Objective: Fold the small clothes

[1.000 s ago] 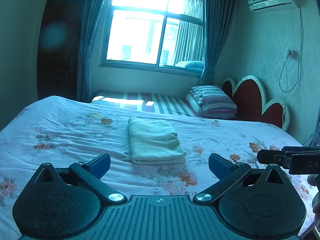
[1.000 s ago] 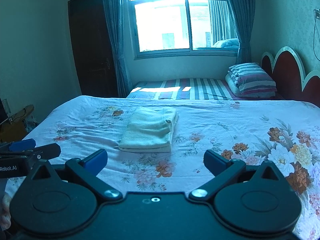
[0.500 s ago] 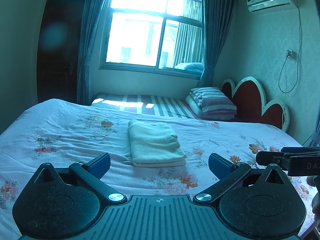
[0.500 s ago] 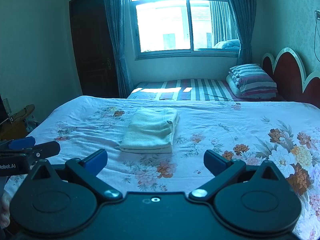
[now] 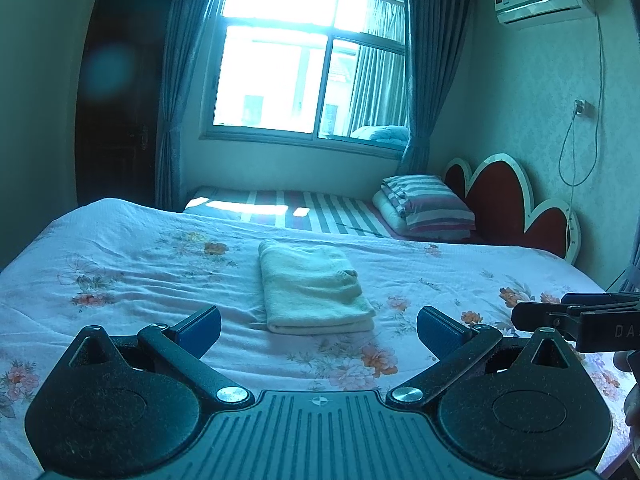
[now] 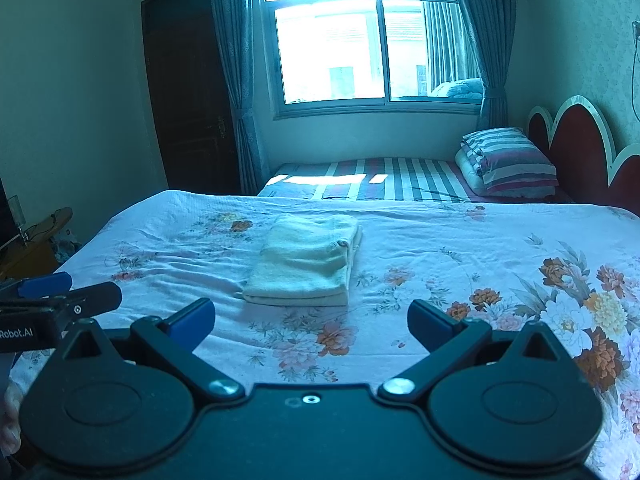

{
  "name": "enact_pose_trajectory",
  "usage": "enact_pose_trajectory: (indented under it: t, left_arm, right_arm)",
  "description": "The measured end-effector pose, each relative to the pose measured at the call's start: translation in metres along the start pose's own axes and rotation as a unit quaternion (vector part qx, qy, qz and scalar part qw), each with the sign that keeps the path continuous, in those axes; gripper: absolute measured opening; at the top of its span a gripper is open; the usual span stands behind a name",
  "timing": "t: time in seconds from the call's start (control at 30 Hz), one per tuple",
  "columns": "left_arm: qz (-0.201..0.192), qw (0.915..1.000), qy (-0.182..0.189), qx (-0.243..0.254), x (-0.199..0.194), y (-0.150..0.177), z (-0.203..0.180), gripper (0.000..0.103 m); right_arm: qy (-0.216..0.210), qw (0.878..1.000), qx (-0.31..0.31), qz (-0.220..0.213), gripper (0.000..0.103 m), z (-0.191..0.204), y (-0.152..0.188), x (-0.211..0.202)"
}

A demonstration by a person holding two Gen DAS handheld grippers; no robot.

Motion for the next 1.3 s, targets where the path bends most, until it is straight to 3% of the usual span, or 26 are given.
enact_pose_trajectory:
  t: [1.3]
  left_arm:
    - [-0.004,1.0000,-0.004,0.003,0.0000,-0.0036,0.0001,0.103]
  right_arm:
    - [-0.004,1.000,0.000,-0.002,0.103,-0.0025,-0.0045,-0.0008]
Point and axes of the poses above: each gripper's, at about its wrist camera, not at the fingertips, and x roughly the way its jaws point, z to its left, y to its underside, the point moved 3 cm from there along x, roughly the way its jaws point, and after that the axes turned 4 degrees about x, right-handed, at the moved point
